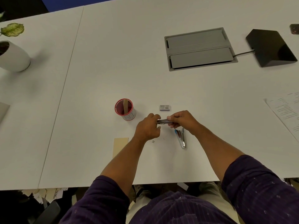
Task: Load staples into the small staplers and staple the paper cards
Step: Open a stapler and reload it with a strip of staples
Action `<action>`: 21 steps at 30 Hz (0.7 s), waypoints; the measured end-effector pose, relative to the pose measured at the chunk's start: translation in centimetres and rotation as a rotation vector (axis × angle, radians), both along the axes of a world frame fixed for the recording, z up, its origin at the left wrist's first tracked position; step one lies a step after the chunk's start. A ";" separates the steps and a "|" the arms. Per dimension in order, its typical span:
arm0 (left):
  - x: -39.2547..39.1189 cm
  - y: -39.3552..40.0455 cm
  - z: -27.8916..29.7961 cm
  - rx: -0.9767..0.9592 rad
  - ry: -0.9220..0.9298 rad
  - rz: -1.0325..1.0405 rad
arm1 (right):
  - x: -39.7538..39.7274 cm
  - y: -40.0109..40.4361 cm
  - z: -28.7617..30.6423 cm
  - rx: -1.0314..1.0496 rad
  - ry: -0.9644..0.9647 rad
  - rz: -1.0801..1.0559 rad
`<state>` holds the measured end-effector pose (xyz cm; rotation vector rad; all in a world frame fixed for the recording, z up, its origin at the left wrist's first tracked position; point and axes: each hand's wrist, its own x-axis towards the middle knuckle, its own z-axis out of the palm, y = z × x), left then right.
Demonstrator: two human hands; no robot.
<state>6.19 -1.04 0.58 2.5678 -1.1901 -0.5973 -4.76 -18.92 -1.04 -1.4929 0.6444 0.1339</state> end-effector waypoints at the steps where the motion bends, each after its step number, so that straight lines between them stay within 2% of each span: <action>1: 0.0 0.0 -0.1 0.007 -0.017 -0.010 | 0.0 -0.1 0.0 0.044 0.019 -0.012; 7: 0.4 -0.3 -0.6 0.026 -0.044 -0.021 | 0.2 -0.5 -0.3 0.122 0.100 -0.091; 11: 0.6 -0.6 -1.0 0.075 -0.055 -0.032 | 0.5 -0.6 -0.5 0.129 0.082 -0.190; 17: 1.5 -1.5 -1.0 0.117 -0.012 -0.033 | 0.5 -0.7 -0.8 -0.056 -0.006 -0.137; 21: 2.1 -1.7 -1.0 0.096 0.032 0.035 | 0.8 -0.9 -1.2 -0.116 -0.002 -0.210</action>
